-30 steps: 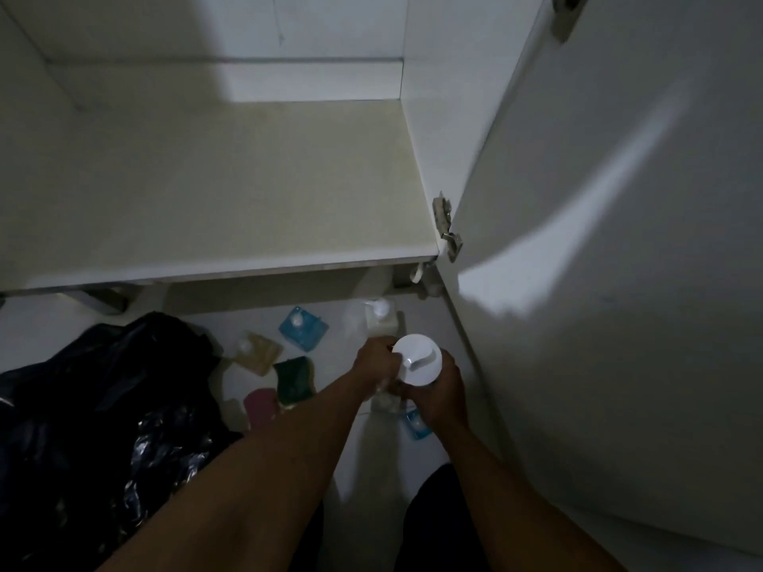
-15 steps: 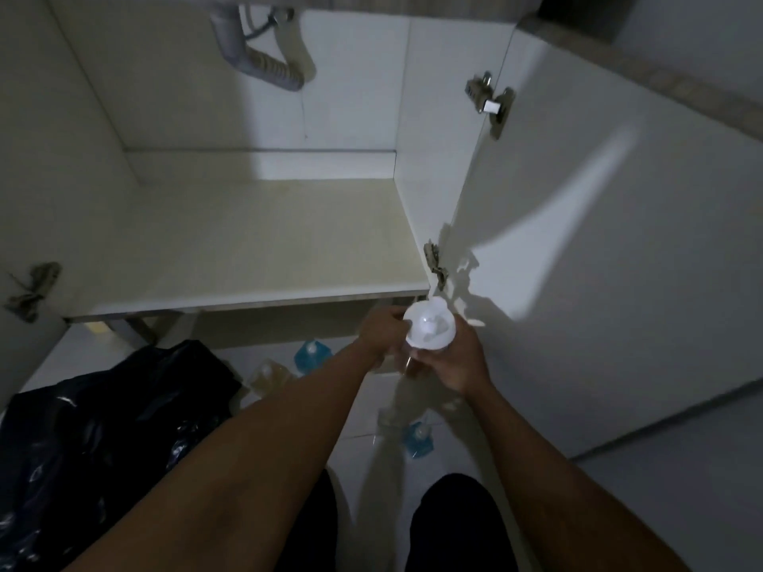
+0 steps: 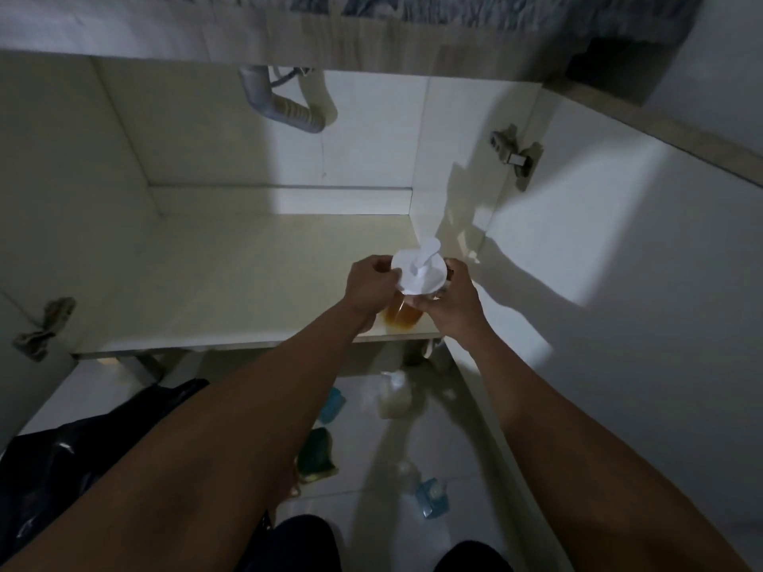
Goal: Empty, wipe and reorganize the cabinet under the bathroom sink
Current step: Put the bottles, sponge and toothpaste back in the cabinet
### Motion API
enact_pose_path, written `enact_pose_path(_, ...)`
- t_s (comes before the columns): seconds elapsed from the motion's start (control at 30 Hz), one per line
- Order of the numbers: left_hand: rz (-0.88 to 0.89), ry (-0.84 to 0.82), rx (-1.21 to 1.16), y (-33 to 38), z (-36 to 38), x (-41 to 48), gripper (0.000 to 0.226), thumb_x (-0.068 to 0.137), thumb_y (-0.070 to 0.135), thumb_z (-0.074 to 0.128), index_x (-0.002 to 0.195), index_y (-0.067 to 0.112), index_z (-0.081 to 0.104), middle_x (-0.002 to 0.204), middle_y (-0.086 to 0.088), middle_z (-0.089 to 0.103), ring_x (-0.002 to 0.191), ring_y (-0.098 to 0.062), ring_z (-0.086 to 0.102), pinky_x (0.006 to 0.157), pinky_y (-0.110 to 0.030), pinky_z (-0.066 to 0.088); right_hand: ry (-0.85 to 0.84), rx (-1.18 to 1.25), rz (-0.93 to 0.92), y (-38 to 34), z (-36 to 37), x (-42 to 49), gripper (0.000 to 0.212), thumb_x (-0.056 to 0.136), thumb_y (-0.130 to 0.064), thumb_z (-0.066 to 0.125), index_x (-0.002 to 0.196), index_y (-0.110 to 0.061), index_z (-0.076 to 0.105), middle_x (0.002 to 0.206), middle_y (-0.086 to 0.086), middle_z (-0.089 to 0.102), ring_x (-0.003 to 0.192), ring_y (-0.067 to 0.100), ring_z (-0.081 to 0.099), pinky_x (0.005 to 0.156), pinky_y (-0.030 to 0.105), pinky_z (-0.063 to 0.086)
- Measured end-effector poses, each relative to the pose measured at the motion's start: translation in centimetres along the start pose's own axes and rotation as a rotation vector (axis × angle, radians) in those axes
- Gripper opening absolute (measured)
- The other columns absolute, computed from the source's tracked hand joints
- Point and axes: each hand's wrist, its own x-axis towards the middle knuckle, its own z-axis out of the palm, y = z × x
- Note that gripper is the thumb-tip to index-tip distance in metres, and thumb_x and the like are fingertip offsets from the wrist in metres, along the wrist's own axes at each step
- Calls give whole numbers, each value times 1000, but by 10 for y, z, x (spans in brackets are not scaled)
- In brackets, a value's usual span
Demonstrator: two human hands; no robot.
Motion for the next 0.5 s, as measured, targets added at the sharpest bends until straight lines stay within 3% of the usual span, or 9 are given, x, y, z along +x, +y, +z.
enact_pose_path(0.2,-66,37,-38,-18,-1,53,31,88,10,65,119,10,69,109,-6,71,100,-27,68,87,-47,59,-106,18,-4,16,17,55,92,64,-25,90,140,-17,39,134,1,53,122,24,52,104,45,46)
enact_pose_path(0.5,-128,38,-41,-35,-2,88,34,90,14,68,122,3,64,107,-13,69,91,-25,70,80,-45,62,-131,-92,-13,34,32,92,102,56,-48,87,142,-19,41,137,3,49,125,21,50,102,44,48)
